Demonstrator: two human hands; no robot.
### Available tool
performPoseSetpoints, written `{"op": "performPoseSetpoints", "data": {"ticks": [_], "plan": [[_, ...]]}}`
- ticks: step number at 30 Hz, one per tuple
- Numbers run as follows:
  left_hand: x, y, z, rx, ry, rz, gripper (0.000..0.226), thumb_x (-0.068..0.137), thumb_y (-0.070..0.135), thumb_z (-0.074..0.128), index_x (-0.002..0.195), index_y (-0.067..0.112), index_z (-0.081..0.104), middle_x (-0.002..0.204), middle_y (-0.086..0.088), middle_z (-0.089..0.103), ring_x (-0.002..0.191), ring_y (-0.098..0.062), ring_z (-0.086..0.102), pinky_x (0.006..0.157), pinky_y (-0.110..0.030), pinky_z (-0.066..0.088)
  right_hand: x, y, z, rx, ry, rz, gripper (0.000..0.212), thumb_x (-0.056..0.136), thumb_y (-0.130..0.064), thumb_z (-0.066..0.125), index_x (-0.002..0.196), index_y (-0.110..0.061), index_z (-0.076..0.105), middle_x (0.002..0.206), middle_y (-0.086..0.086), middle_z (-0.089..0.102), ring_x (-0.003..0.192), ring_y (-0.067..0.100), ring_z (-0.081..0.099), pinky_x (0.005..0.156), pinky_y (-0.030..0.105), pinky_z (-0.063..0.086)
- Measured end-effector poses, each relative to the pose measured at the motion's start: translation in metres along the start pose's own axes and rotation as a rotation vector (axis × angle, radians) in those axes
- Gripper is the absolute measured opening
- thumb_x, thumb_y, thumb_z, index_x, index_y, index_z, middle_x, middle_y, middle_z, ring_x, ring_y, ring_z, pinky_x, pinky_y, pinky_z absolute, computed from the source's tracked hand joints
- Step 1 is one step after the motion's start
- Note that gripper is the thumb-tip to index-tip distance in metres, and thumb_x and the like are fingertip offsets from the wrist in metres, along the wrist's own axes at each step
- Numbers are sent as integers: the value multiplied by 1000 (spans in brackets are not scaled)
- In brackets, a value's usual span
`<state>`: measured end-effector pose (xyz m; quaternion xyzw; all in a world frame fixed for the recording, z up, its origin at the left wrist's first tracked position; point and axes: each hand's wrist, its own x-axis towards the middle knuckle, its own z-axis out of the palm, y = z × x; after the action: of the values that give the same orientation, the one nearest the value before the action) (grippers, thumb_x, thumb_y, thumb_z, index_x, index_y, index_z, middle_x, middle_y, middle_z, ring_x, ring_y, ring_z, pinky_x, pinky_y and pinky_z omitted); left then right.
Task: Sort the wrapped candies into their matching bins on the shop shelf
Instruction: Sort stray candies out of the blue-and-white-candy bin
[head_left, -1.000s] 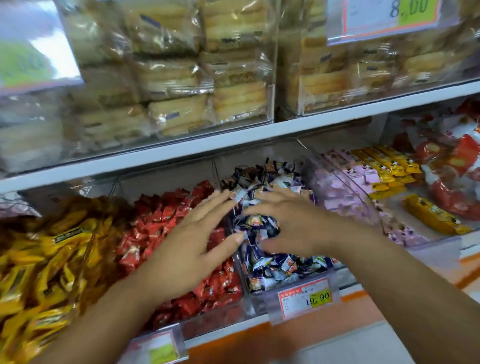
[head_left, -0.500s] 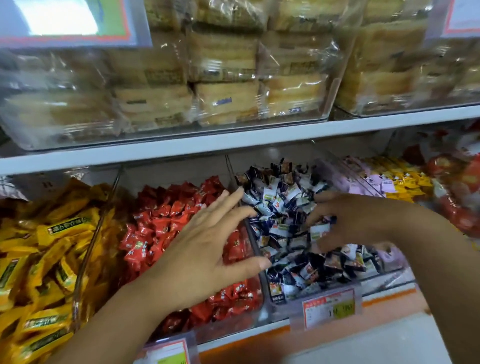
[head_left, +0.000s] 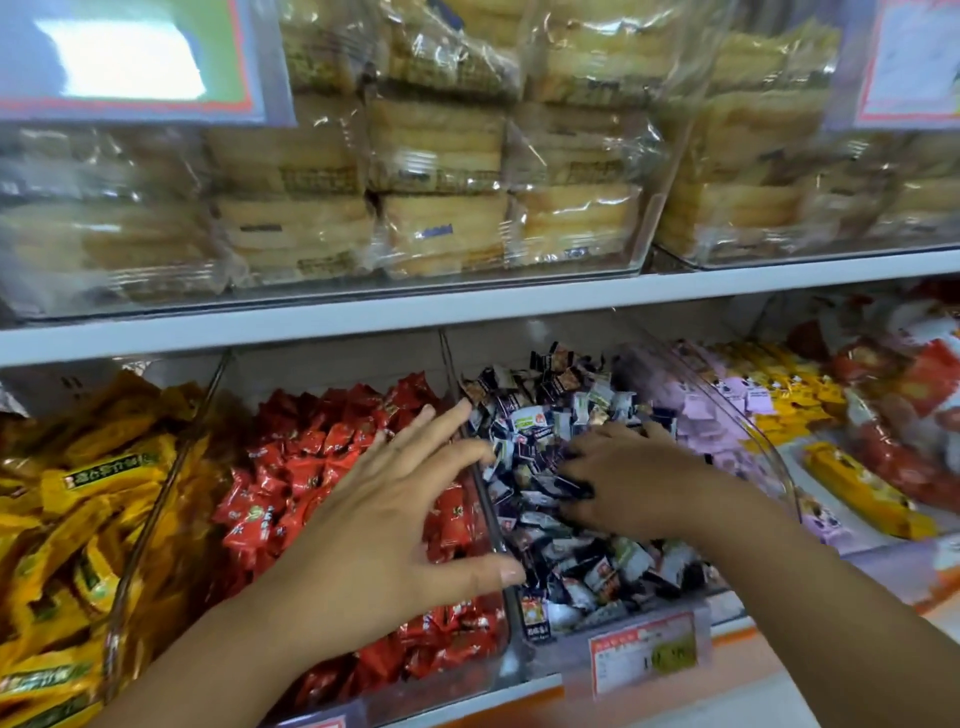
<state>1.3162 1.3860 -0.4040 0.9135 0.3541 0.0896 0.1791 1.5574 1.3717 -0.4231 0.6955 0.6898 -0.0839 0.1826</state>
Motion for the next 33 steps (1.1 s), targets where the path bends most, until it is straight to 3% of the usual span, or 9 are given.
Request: {"op": "performPoseSetpoints", "data": {"ticks": [2,4,7,11,15,17,21,28,33], "plan": [[1,1,0,-1,-10,4,87,64,87,38,140,61,5,136,47,-35,126,21,-34,107,-22,-13,-15,7,-3,84,-20,-20,55,95,-58,41,144,-34,38,159,-9,19,147,17,10,119,51,3],[1,1,-1,-23,-23,7,90,65,86,38,143,58,4,136,46,-36,127,20,-33,108,-22,-12,-30,13,-15,301,-33,-31,52,90,-61,50,137,-40,47,153,-12,31,140,13,28,116,39,22],[1,2,-1,-45,-35,17,83,65,84,40,138,63,5,136,47,-35,127,22,-32,108,-20,-12,-43,11,-35,607,61,-51,34,91,-52,56,124,-44,58,132,-18,51,111,3,50,88,20,39],[0,4,-1,-38,-41,24,78,69,82,43,134,65,3,135,47,-36,120,25,-36,102,-16,-16,8,-6,-44,543,368,-61,30,101,-33,46,129,-31,58,136,-6,54,113,12,52,87,23,40],[1,3,-1,-35,-24,27,74,68,83,43,130,68,4,135,48,-35,122,24,-36,102,-16,-16,73,-32,-34,350,426,-80,48,97,-39,47,144,-30,40,149,2,39,136,27,35,110,42,32],[0,3,-2,-17,-26,13,72,68,85,43,127,70,3,135,48,-35,122,23,-36,101,-16,-17,82,-38,-27,159,280,-78,58,95,-44,48,148,-33,28,153,4,29,140,32,24,114,53,21],[0,2,-1,21,-16,1,77,66,87,39,130,70,0,135,46,-37,124,20,-37,103,-19,-19,68,-15,-24,33,70,-76,47,97,-59,33,142,-51,29,156,-2,22,145,30,10,113,63,6],[1,0,-2,30,-7,14,82,66,89,36,136,66,0,136,46,-37,127,17,-36,106,-20,-19,17,15,-18,19,9,-114,46,100,-56,23,143,-47,33,155,-19,25,148,14,-1,115,57,-10],[0,-3,-1,32,-7,22,85,66,89,34,140,63,0,136,45,-38,127,17,-37,106,-20,-17,-25,25,-28,384,-41,-96,50,89,-67,41,137,-56,36,156,-27,11,146,5,-7,119,47,-2]]}}
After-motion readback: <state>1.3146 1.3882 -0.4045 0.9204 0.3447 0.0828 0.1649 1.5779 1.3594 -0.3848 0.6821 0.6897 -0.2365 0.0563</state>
